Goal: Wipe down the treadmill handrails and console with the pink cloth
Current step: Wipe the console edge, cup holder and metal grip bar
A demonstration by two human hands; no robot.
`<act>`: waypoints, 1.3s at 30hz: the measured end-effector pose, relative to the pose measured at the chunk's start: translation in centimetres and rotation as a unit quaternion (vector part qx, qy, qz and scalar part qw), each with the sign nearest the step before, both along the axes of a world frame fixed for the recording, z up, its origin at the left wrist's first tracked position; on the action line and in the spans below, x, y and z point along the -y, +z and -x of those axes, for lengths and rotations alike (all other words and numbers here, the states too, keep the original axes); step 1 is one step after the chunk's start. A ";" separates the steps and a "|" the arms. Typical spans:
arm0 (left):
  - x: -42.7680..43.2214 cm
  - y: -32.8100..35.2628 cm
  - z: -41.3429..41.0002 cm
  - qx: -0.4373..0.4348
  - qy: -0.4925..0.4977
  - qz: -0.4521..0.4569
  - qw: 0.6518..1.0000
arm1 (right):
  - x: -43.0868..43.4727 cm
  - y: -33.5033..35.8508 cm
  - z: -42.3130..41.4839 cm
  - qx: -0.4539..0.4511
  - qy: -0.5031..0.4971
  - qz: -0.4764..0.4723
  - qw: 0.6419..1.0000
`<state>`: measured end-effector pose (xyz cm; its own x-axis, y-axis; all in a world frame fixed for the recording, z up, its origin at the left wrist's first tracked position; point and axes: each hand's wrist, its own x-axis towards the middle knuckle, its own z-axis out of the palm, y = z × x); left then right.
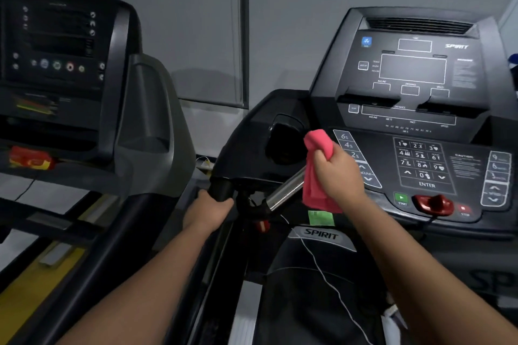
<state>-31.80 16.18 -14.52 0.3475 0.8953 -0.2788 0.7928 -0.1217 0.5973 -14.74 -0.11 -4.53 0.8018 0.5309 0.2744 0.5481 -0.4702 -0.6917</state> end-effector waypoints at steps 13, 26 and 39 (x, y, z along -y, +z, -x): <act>0.3 0.2 0.0 -0.008 -0.001 -0.013 1.000 | -0.1 -0.1 0.6 0.122 0.018 0.066 0.990; 0.8 0.3 -0.1 0.004 0.013 -0.020 1.000 | 0.0 1.3 -2.8 -0.188 0.046 0.124 0.973; 0.8 0.4 -0.1 0.001 0.016 -0.012 1.000 | -1.3 0.2 -0.6 0.237 0.105 0.063 0.964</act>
<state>-31.75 15.38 -14.08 0.3189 0.9125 -0.2564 0.7949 -0.1101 0.5967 -14.13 1.16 -4.37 0.4746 0.7206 0.5055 0.8801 -0.3795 -0.2853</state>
